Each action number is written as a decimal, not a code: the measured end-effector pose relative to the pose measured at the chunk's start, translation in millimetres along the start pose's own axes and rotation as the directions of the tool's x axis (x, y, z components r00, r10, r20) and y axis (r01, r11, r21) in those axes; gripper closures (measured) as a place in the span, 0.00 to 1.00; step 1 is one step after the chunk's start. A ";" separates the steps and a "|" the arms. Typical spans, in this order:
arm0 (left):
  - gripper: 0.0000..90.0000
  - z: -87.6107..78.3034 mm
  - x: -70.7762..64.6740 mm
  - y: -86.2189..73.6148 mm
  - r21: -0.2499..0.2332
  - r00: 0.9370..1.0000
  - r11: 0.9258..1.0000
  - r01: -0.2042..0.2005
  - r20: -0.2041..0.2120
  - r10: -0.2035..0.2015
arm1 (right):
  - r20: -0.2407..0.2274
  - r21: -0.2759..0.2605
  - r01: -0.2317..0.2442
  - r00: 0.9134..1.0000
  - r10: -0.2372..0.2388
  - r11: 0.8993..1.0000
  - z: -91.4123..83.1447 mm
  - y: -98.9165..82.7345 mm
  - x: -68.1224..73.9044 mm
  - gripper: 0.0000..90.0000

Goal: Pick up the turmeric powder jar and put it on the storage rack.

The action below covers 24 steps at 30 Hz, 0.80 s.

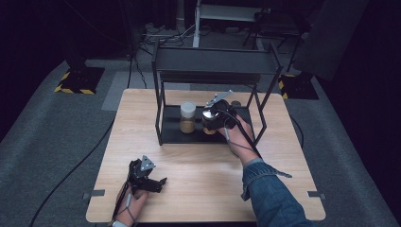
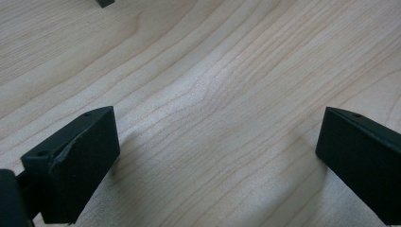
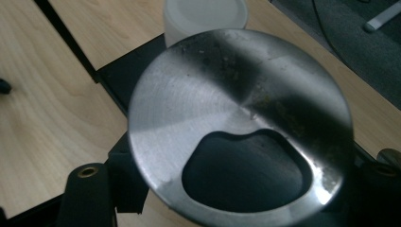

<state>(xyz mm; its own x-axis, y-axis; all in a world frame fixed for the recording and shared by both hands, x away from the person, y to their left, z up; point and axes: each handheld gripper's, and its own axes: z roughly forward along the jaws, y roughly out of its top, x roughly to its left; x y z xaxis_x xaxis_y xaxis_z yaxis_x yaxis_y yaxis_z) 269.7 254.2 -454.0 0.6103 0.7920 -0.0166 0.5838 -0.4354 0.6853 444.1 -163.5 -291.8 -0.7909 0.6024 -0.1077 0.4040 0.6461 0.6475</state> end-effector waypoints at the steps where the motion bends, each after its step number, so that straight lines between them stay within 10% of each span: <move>1: 0.00 0.1 0.2 0.0 0.000 1.000 1.000 -0.001 0.001 0.001 | 0.004 0.002 -0.007 1.000 0.007 1.000 4.2 1.8 -1.7 0.34; 24: 0.00 -0.1 0.8 0.0 0.001 1.000 1.000 -0.010 0.007 0.010 | 0.085 0.089 -0.154 0.986 0.147 0.984 70.9 10.4 -10.3 0.34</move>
<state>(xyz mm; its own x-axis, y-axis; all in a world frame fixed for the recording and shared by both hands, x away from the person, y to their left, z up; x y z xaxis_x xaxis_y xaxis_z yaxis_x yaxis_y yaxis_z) 270.1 254.9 -453.9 0.6197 0.7847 -0.0145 0.5780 -0.4438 0.6848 489.0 -129.8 -337.5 -0.6814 0.7281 -0.0750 0.5604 0.5848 0.5865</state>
